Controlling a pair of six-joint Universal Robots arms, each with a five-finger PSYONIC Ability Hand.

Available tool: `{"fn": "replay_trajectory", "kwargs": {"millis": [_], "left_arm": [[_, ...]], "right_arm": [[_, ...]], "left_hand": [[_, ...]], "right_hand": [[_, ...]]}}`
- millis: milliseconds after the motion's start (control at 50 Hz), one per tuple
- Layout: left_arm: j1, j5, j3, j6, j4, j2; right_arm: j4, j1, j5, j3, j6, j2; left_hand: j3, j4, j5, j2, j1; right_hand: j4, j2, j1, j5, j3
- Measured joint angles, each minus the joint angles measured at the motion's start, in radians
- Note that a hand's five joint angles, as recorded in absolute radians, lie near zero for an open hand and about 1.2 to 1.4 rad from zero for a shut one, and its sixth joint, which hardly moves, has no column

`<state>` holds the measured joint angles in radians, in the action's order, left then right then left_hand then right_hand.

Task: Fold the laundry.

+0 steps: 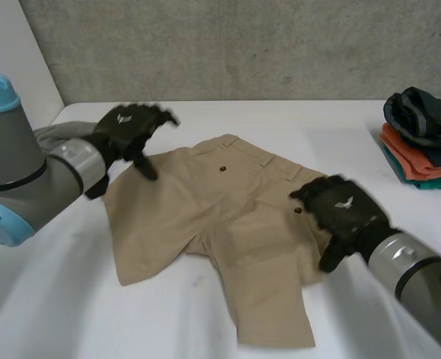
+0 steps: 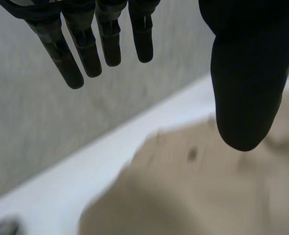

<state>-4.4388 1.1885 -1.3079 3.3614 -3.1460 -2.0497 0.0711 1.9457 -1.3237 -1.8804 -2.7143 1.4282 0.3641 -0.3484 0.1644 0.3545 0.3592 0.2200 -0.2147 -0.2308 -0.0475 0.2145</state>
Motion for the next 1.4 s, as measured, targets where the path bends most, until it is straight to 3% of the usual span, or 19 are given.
{"fn": "replay_trajectory", "kwargs": {"millis": [160,240,320,400,500,520,540,560,600,800,880,1020,1140,1340,1400], "left_arm": [[-0.083,0.05,0.005,0.249,0.055,-0.147],[-0.093,0.061,0.046,0.287,0.017,-0.221],[-0.092,0.061,0.084,0.284,-0.056,-0.261],[-0.085,0.057,0.116,0.275,-0.125,-0.293],[-0.077,0.053,0.148,0.27,-0.161,-0.328],[-0.075,0.053,0.155,0.269,-0.163,-0.337],[-0.074,0.053,0.157,0.269,-0.163,-0.341],[-0.072,0.053,0.161,0.269,-0.163,-0.345],[-0.067,0.054,0.163,0.268,-0.16,-0.352],[-0.024,0.089,0.11,0.214,-0.103,-0.238],[0.006,0.138,0.054,0.086,-0.055,-0.081],[0.083,0.191,-0.054,-0.134,0.018,0.116],[0.25,0.224,-0.204,-0.309,0.023,0.229],[0.563,0.328,-0.282,-0.451,-0.205,0.148],[0.621,0.345,-0.252,-0.46,-0.267,0.087]], "right_arm": [[0.026,0.102,0.019,-0.024,0.037,-0.077],[0.064,0.112,0.012,-0.029,0.063,-0.118],[0.101,0.107,0.009,-0.036,0.072,-0.131],[0.133,0.105,0.007,-0.047,0.073,-0.133],[0.152,0.108,0.006,-0.057,0.072,-0.128],[0.154,0.109,0.005,-0.058,0.072,-0.127],[0.156,0.109,0.004,-0.059,0.072,-0.127],[0.158,0.108,0.001,-0.059,0.072,-0.126],[0.162,0.106,-0.009,-0.058,0.071,-0.126],[0.172,0.099,-0.153,0.023,0.113,-0.129],[0.175,0.083,-0.231,0.182,0.22,-0.16],[0.188,0.054,-0.255,0.499,0.325,-0.292],[0.324,0.048,-0.235,0.785,0.309,-0.471],[0.564,0.05,-0.153,0.841,0.236,-0.616],[0.567,0.045,-0.145,0.836,0.219,-0.656]], "left_hand": [[0.0,0.0,0.0,0.0,0.0],[-0.005,0.006,-0.005,-0.005,0.0],[-0.036,0.028,-0.028,-0.027,-0.011],[-0.047,0.038,-0.039,-0.042,-0.037],[0.023,-0.036,0.044,0.031,0.045],[0.231,-0.248,0.255,0.257,0.283],[0.231,-0.248,0.255,0.257,0.283],[0.44,-0.459,0.459,0.454,0.513],[0.748,-0.77,0.759,0.773,0.753],[0.823,-0.848,0.806,0.839,0.763],[0.823,-0.848,0.806,0.84,0.763],[0.825,-0.848,0.806,0.842,0.763],[0.825,-0.849,0.814,0.842,0.763],[0.82,-0.843,0.81,0.836,0.76],[0.522,-0.535,0.544,0.513,0.483]], "right_hand": [[0.013,-0.014,-0.011,-0.008,0.014],[0.486,-0.516,-0.492,-0.483,0.508],[0.867,-0.88,-0.763,-0.86,0.872],[0.967,-0.954,-0.808,-0.954,0.963],[0.974,-0.954,-0.813,-0.962,0.969],[0.975,-0.954,-0.813,-0.963,0.969],[0.975,-0.954,-0.813,-0.963,0.969],[0.976,-0.954,-0.813,-0.963,0.969],[0.976,-0.954,-0.829,-0.963,0.969],[0.977,-0.964,-0.866,-0.963,0.974],[0.978,-0.964,-0.88,-0.964,0.974],[0.979,-0.964,-0.891,-0.964,0.974],[0.979,-0.964,-0.891,-0.964,0.974],[0.973,-0.963,-0.891,-0.96,0.971],[0.739,-0.734,-0.701,-0.733,0.743]]}}
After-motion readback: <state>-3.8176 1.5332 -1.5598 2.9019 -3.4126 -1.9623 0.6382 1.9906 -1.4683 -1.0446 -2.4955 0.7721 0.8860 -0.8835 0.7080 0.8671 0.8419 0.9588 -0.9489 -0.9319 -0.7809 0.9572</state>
